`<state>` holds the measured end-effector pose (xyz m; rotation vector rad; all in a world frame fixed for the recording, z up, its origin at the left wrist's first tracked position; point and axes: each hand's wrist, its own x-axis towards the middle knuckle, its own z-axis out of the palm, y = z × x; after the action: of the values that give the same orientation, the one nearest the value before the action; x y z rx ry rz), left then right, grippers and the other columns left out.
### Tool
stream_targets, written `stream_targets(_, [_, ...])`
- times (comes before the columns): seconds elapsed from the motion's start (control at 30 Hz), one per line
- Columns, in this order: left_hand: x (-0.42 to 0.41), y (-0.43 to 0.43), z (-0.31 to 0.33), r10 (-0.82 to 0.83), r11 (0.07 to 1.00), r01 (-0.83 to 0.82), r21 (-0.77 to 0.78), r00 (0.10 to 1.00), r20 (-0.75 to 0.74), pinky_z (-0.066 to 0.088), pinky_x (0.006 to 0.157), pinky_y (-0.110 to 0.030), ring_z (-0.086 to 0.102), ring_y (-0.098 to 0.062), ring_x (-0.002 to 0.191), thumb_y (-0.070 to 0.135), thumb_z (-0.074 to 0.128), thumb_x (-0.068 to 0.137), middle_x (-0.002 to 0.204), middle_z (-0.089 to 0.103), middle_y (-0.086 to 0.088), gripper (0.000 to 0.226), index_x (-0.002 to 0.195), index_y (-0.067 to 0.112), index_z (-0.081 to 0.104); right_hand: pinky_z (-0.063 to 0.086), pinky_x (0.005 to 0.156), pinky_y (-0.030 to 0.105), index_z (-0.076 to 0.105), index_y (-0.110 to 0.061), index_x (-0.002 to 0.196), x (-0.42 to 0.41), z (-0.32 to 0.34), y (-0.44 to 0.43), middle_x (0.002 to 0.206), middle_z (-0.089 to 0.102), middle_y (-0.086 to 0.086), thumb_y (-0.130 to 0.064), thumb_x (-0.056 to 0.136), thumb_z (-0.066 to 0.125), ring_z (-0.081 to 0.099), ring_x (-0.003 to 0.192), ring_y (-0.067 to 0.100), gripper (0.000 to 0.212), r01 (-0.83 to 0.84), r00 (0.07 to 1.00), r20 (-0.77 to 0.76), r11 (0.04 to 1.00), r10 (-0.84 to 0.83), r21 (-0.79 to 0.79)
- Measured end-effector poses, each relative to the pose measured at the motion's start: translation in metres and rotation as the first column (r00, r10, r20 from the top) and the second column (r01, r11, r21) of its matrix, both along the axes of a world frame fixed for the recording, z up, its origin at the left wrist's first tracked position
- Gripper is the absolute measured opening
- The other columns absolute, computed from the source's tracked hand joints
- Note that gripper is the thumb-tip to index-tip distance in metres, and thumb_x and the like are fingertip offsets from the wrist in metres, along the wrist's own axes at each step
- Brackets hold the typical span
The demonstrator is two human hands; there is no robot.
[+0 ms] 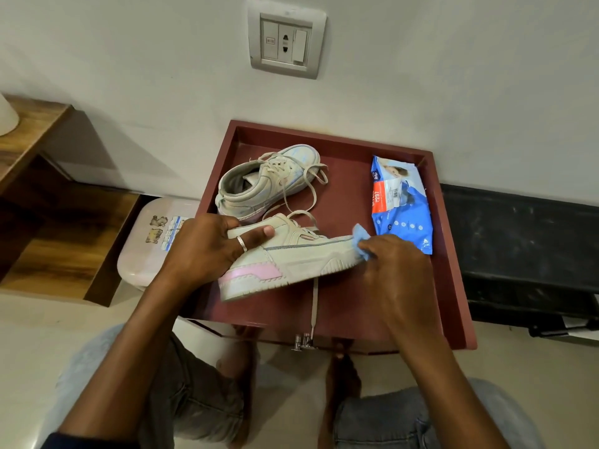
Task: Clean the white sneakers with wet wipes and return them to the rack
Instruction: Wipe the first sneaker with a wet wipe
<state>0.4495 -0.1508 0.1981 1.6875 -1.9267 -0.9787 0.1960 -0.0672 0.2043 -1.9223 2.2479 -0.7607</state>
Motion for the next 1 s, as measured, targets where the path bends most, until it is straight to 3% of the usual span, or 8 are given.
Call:
stream_targets(0.13, [-0.001,0.001,0.002,0.01,1.0,-0.01,0.012,1.0,0.003,0.056,0.066,-0.042,0.068,-0.009,0.061,0.08,0.055,0.073,0.066,0.074,0.007,0.061,0.076,0.024,0.077,0.054,0.072,0.03,0.076,-0.008,0.101,0.022,0.004,0.0,0.095,0.074,0.008,0.006,0.079,0.069,0.068,0.08,0.024,0.027,0.001,1.0,0.027,0.999,0.0,-0.048])
stream_targets(0.3, [-0.006,0.004,0.004,0.036,0.999,-0.035,0.022,0.998,-0.053,0.054,0.061,-0.036,0.069,-0.008,0.065,0.071,0.062,0.073,0.069,0.075,0.009,0.051,0.08,0.024,0.08,0.053,0.086,0.031,0.074,-0.008,0.101,0.099,0.02,0.018,0.099,0.072,0.006,-0.003,0.083,0.054,0.064,0.091,0.022,0.027,-0.26,0.962,0.052,0.956,0.269,-0.136])
stream_targets(0.37, [-0.006,0.003,0.002,0.034,0.999,-0.03,0.044,0.995,-0.098,0.055,0.057,-0.026,0.068,0.0,0.067,0.068,0.066,0.073,0.07,0.074,0.019,0.045,0.082,0.025,0.08,0.054,0.085,0.03,0.073,-0.007,0.099,0.121,0.022,0.026,0.096,0.071,0.008,-0.01,0.086,0.043,0.062,0.092,0.022,0.033,-0.41,0.911,-0.005,0.906,0.412,-0.105])
stream_targets(0.43, [-0.005,0.004,0.003,0.032,0.998,-0.027,0.052,0.994,-0.107,0.049,0.053,-0.017,0.066,0.004,0.065,0.066,0.068,0.072,0.067,0.072,0.023,0.039,0.079,0.029,0.078,0.055,0.086,0.032,0.072,-0.005,0.097,0.12,0.02,0.027,0.095,0.07,0.009,-0.007,0.083,0.048,0.061,0.092,0.023,0.028,-0.484,0.875,-0.042,0.873,0.482,-0.063])
stream_targets(0.53, [-0.005,0.005,0.007,0.036,0.998,-0.034,0.043,0.998,-0.047,0.05,0.056,-0.032,0.067,-0.004,0.06,0.069,0.067,0.075,0.065,0.073,0.012,0.041,0.073,0.029,0.077,0.051,0.085,0.031,0.074,-0.008,0.1,0.08,0.011,0.012,0.097,0.071,0.006,0.001,0.079,0.06,0.062,0.09,0.024,0.026,-0.332,0.943,-0.032,0.94,0.33,-0.074])
stream_targets(0.7, [-0.006,0.005,0.013,0.021,0.998,-0.021,0.054,1.0,-0.012,0.056,0.065,-0.042,0.069,-0.008,0.061,0.073,0.062,0.075,0.067,0.074,0.01,0.05,0.078,0.026,0.079,0.048,0.084,0.025,0.074,-0.009,0.108,0.008,0.006,-0.008,0.103,0.073,0.007,0.006,0.08,0.066,0.069,0.093,0.024,0.033,-0.057,0.998,0.0,0.998,0.057,0.021])
stream_targets(0.87, [-0.006,0.004,0.012,0.022,0.998,-0.023,0.051,0.999,0.025,0.055,0.065,-0.044,0.069,-0.011,0.061,0.079,0.058,0.072,0.068,0.075,0.006,0.06,0.082,0.023,0.08,0.053,0.083,0.034,0.067,-0.013,0.122,0.016,0.004,-0.006,0.112,0.07,0.005,0.006,0.081,0.059,0.064,0.098,0.028,0.046,-0.115,0.992,-0.038,0.987,0.12,0.117])
stream_targets(1.0, [-0.005,0.004,0.011,0.01,0.999,-0.011,0.039,0.999,0.042,0.054,0.064,-0.044,0.069,-0.014,0.062,0.082,0.056,0.07,0.069,0.074,0.004,0.064,0.083,0.024,0.08,0.052,0.073,0.033,0.069,-0.008,0.115,0.047,0.011,0.003,0.104,0.069,0.006,0.008,0.067,0.066,0.061,0.092,0.03,0.051,-0.118,0.981,-0.134,0.983,0.137,0.138])
